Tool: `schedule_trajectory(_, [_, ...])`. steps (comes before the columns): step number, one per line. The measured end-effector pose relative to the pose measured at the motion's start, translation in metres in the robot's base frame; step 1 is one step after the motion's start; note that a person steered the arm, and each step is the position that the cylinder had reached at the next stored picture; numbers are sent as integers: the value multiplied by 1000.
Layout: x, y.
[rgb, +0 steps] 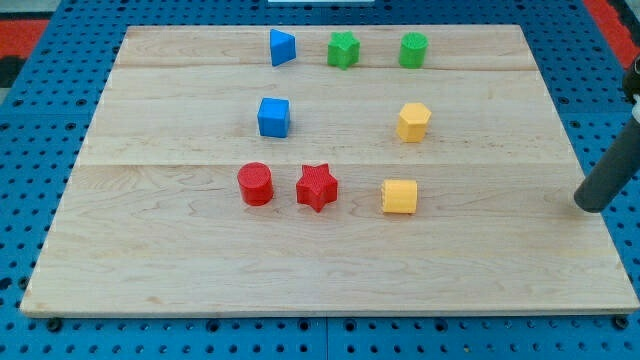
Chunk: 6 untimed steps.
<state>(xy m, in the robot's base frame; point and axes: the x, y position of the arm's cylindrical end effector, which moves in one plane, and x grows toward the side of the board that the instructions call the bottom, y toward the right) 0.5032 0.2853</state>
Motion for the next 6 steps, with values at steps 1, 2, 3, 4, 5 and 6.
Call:
schedule_trajectory(1, [1, 0])
schedule_trajectory(2, [1, -1])
schedule_trajectory(3, [-4, 6])
schedule_trajectory(4, [-5, 13])
schedule_trajectory(5, [-38, 14])
schedule_trajectory(6, [-147, 14])
